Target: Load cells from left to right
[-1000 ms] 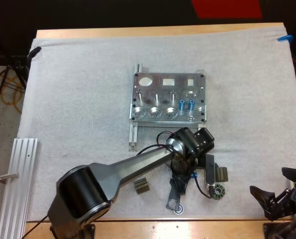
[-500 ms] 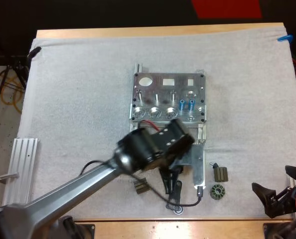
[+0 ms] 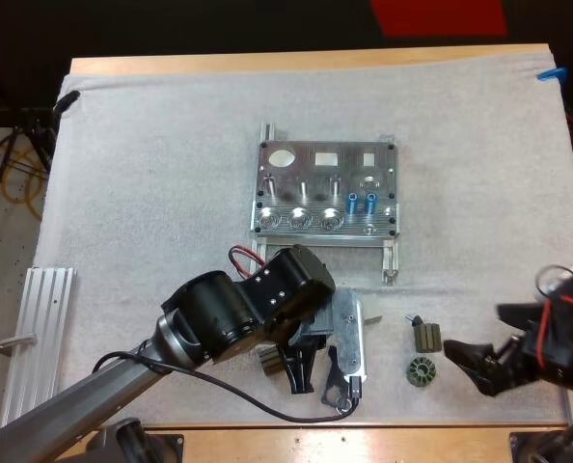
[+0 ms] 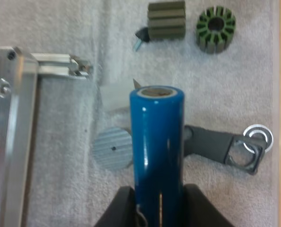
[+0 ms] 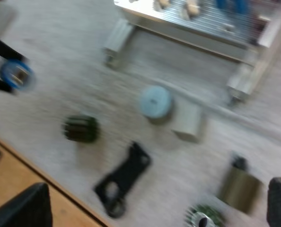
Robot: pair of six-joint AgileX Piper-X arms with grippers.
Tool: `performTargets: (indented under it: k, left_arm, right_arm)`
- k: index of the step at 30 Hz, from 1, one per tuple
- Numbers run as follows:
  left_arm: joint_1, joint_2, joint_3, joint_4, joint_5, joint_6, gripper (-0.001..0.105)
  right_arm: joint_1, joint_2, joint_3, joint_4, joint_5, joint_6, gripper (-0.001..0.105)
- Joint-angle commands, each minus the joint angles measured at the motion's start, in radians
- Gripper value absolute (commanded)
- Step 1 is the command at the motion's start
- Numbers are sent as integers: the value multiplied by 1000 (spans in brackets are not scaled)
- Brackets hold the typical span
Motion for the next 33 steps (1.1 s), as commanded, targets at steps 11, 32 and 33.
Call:
performTargets:
  k: [11,32,33]
  left_arm:
    - [0,-2,1,-9,-8,-11,0]
    - [0,-2,1,-71,-38,-10,0]
    - [0,-2,1,-78,-36,-10,0]
  right_arm:
    - [1,294,-2,-329,-363,115,56]
    - [3,460,-2,-429,-636,174,56]
    - [3,460,-2,-428,-636,174,56]
